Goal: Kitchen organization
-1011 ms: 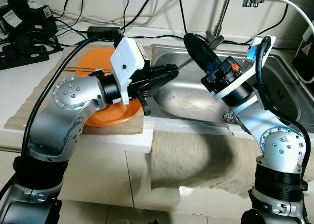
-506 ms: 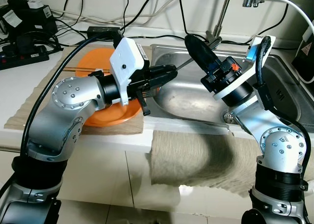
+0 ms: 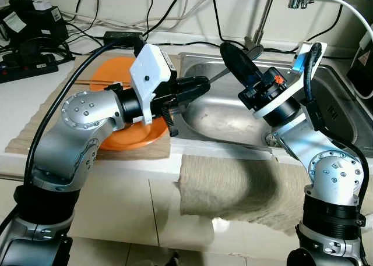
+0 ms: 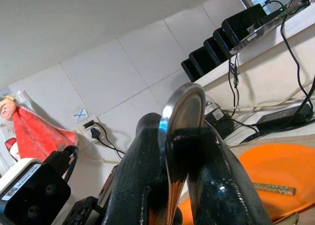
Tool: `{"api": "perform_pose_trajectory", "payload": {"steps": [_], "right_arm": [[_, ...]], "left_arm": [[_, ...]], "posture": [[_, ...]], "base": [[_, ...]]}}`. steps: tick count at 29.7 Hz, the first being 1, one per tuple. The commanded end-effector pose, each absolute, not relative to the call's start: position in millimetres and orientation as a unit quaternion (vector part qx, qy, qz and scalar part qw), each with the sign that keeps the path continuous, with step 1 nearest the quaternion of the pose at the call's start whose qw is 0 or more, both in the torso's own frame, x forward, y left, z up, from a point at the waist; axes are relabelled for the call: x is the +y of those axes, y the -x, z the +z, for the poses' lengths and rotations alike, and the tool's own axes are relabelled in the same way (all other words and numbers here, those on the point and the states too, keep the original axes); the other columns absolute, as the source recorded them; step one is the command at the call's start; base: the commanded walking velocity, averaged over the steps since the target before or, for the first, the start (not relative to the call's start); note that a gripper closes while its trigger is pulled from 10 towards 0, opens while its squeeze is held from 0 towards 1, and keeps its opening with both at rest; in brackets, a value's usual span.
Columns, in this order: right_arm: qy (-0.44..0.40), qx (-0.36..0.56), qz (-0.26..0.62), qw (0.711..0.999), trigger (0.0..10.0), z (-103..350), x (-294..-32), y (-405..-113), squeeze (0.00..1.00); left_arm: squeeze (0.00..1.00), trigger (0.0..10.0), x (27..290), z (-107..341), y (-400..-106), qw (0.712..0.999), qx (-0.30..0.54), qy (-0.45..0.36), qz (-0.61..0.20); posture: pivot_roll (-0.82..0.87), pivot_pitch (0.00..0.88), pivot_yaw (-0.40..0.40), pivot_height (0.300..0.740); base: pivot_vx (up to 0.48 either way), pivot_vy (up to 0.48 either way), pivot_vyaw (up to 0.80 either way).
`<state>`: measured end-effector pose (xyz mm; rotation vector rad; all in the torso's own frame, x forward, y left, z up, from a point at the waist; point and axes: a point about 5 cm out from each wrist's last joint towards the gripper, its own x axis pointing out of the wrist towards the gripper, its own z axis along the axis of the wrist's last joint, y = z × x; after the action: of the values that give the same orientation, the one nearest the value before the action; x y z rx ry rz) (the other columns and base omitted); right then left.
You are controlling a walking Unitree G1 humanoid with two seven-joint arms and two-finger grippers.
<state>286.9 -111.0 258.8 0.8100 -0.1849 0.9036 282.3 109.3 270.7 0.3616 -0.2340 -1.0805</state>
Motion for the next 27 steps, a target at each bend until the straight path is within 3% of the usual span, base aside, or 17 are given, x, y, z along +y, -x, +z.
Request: {"api": "perform_pose_trajectory", "payload": {"steps": [1,10,11,12,13,14,27], "right_arm": [[-0.376,-0.097,0.420,0.820,0.0,263.2,-113.2,-286.6,0.00],[-0.376,-0.101,0.412,0.824,0.0,263.4,-115.8,-288.3,0.00],[-0.376,-0.101,0.411,0.824,0.0,263.5,-116.2,-288.7,0.00],[-0.376,-0.102,0.410,0.824,0.0,263.6,-116.6,-289.0,0.00],[-0.376,-0.102,0.410,0.824,0.0,263.6,-116.6,-289.0,0.00],[-0.377,-0.103,0.409,0.825,0.0,264.0,-117.2,-289.5,0.00],[-0.355,-0.134,0.377,0.845,0.0,274.0,-138.8,-299.3,0.00]], "left_arm": [[0.00,0.0,108.5,278.6,-281.4,0.830,-0.123,-0.171,-0.517],[0.00,0.0,108.7,277.5,-283.0,0.832,-0.124,-0.177,-0.511],[0.00,9.0,109.4,278.1,-284.8,0.838,-0.125,-0.178,-0.500],[0.00,10.0,110.1,278.3,-286.8,0.844,-0.121,-0.166,-0.496],[0.00,10.0,110.1,278.3,-286.8,0.844,-0.121,-0.166,-0.496],[1.00,10.0,111.4,279.6,-287.5,0.845,-0.119,-0.155,-0.498],[1.00,10.0,122.8,299.1,-292.7,0.865,-0.160,-0.117,-0.462]], "posture": [[-0.02,0.000,-0.024,0.740],[-0.02,0.000,-0.024,0.740],[-0.02,0.000,-0.024,0.740],[-0.02,0.000,-0.024,0.740],[-0.02,0.000,-0.024,0.740],[-0.02,0.000,-0.024,0.740],[-0.02,0.000,-0.024,0.740]], "base": [[0.000,0.000,0.00],[0.000,0.000,0.00],[0.000,0.000,0.00],[0.000,0.000,0.00],[0.000,0.000,0.00],[0.000,0.000,0.00],[0.000,0.000,0.00]]}}
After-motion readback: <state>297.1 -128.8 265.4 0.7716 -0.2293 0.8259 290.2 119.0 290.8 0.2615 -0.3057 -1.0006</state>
